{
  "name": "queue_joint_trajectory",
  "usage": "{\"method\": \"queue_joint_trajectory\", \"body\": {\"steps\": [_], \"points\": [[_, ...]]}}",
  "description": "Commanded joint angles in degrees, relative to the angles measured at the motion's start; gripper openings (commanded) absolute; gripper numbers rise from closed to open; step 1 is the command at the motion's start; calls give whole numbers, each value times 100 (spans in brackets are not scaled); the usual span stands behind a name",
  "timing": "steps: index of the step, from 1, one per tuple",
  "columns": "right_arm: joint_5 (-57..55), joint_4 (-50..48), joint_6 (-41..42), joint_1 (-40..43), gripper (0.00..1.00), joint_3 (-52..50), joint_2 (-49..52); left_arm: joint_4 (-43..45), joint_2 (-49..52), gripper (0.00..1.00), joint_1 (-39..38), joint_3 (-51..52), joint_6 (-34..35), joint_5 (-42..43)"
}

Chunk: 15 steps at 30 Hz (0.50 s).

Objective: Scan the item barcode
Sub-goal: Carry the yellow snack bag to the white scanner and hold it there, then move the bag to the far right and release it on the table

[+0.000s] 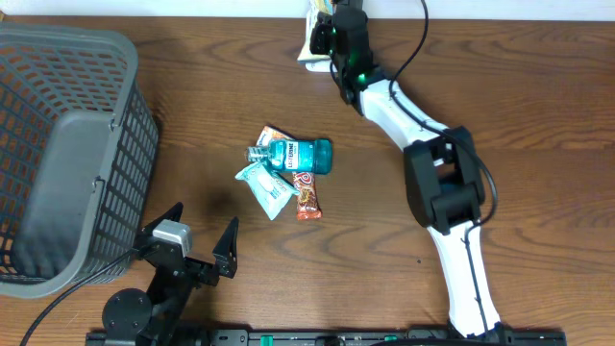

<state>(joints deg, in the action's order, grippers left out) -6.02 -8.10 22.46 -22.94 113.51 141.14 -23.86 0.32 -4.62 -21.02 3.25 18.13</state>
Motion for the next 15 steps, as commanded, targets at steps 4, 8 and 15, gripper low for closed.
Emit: {"method": "queue_joint_trajectory", "body": {"steps": [4,8,15], "points": [[-1379,2041,-695,249,1,136,-1578,7,-15,98,-22,7,72,72],[-3560,3333,-798,723,1,136,-1967,7,-15,98,-22,7,72,72],[-4586,4835,-636,2389,1,107,-1860,7,-15,98,-22,7,72,72]]}}
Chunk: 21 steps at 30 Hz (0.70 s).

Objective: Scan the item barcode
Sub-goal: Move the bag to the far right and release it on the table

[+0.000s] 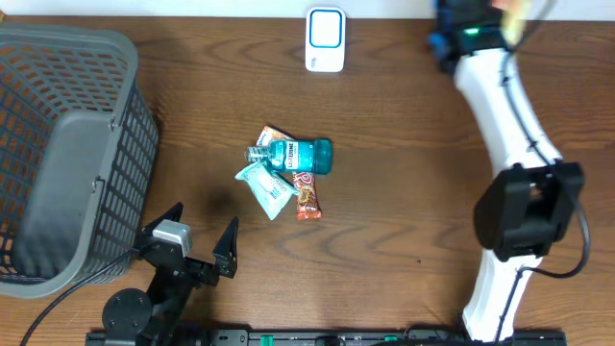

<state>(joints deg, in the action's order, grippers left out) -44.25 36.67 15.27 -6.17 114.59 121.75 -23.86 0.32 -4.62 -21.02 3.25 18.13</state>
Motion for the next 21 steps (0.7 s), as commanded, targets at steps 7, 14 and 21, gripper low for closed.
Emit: {"method": "queue_joint_trajectory", "body": {"steps": [7,14,21], "points": [[560,881,94,2203,1,0,249,7,-15,98,-22,7,72,72],[1611,1224,94,3484,1,0,573,7,-15,98,-22,7,72,72],[2293,1414,96,4120,25,0,675,7,-15,98,-22,7,72,72]]}}
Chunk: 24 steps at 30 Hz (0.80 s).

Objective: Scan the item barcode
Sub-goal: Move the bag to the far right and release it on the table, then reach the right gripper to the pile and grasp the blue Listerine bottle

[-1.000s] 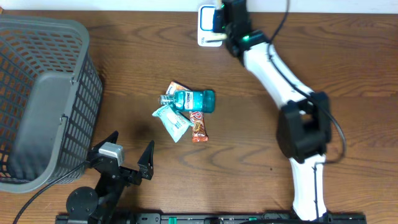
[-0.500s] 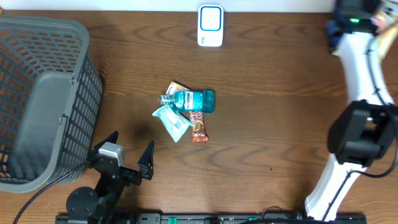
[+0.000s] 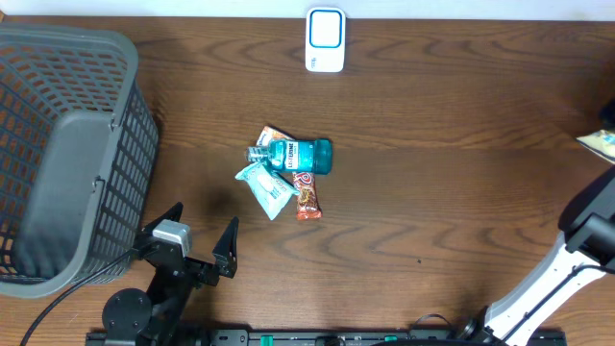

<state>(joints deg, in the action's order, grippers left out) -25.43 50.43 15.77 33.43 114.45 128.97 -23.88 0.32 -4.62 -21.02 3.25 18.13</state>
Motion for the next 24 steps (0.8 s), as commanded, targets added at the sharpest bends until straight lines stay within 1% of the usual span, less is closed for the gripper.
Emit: {"method": "queue_joint_trajectory", "body": {"steps": [1,2,3,4,5,10,13,16,19,20,24], "points": [[575,63,46,216,32,13,-48,9,-15,98,-22,7,72,72],[883,125,46,289,43,13,-48,9,-15,98,-22,7,72,72],[1058,157,46,310,53,13,-48,9,-15,98,-22,7,72,72],[1373,208,46,339,81,13,-48,9,-15,98,-22,7,72,72],[1580,249,46,345,99,13,-48,9,-15,98,-22,7,72,72],[2614,592,50,293,99,13,-68,9,-15,98,-22,7,72,72],[3493,833,94,133,99,15,-214,9,-15,98,-22,7,72,72],[4089,940,94,-15,99,15,-409,9,-15,98,-22,7,72,72],[4725,1054,92,-302,99,15,-662,9,-15,98,-22,7,72,72],[4944,1134,90,-514,99,15,-767,9,-15,98,-22,7,72,72],[4977,1335,90,-1360,99,15,-901,9,-15,98,-22,7,72,72]]}}
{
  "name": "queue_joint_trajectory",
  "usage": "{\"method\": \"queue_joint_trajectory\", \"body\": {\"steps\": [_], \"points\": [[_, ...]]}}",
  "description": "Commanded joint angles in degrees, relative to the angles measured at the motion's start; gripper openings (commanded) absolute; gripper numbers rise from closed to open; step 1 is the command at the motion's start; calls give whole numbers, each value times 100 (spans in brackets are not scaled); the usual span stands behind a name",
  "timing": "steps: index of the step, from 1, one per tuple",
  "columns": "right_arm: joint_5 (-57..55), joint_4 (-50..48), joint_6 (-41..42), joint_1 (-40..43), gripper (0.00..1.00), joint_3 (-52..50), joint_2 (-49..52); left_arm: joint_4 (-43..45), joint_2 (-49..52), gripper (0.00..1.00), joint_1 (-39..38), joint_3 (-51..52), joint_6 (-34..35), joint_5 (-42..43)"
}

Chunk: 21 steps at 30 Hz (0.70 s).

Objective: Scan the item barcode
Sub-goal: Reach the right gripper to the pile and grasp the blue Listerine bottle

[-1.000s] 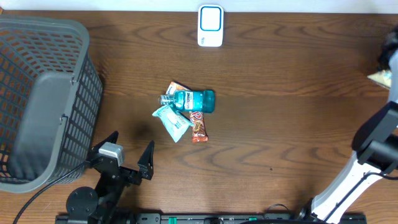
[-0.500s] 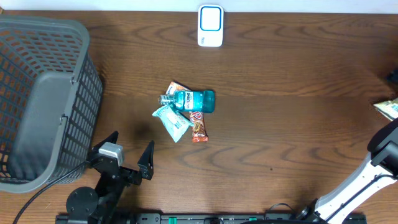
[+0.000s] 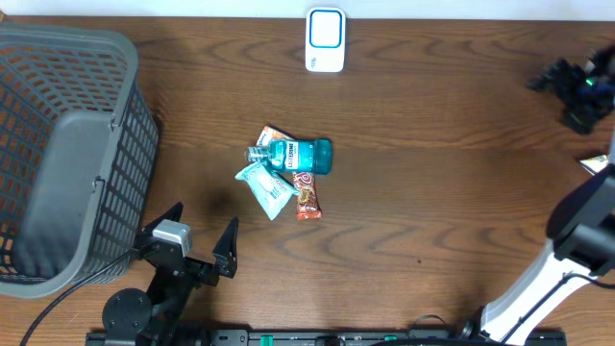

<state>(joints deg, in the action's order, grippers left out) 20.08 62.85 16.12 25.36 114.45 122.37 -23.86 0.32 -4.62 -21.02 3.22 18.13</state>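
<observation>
In the overhead view the white barcode scanner (image 3: 326, 40) with a blue face stands at the table's far edge. A small pile lies mid-table: a teal mouthwash bottle (image 3: 300, 154), a brown snack bar (image 3: 306, 195), a pale blue packet (image 3: 265, 185) and an orange packet (image 3: 274, 136). My right gripper (image 3: 562, 91) hovers at the far right, open and with nothing in it. A light-coloured packet (image 3: 596, 165) lies at the right edge, just below that gripper and apart from it. My left gripper (image 3: 207, 219) rests open at the near left.
A large grey mesh basket (image 3: 67, 144) fills the left side of the table. The right arm's white links (image 3: 538, 288) rise along the right edge.
My right gripper was out of frame with a packet showing at the right edge. Now the gripper is back in view, higher up, and the packet lies lower at the edge, let go.
My right gripper was over the scanner at the far edge with a light item. Then it was at the far right corner, still carrying it. Then only the packet showed at the right edge. Now that packet lies there and the gripper is free. The left arm stayed put.
</observation>
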Motion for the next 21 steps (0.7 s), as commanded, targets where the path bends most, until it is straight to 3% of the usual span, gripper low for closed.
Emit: {"method": "queue_joint_trajectory", "body": {"steps": [1,8,11,14,21], "points": [[426,125,57,-837,99,15,-240,7,-15,98,-22,7,74,72],[361,101,55,-2702,99,13,-234,7,-15,98,-22,7,74,72],[-181,-138,-101,-3547,99,13,-208,7,-15,98,-22,7,74,72],[-796,-354,-715,-4256,99,13,-168,7,-15,98,-22,7,74,72],[-863,-509,-2675,-5587,99,13,-122,7,-15,98,-22,7,74,72]]}}
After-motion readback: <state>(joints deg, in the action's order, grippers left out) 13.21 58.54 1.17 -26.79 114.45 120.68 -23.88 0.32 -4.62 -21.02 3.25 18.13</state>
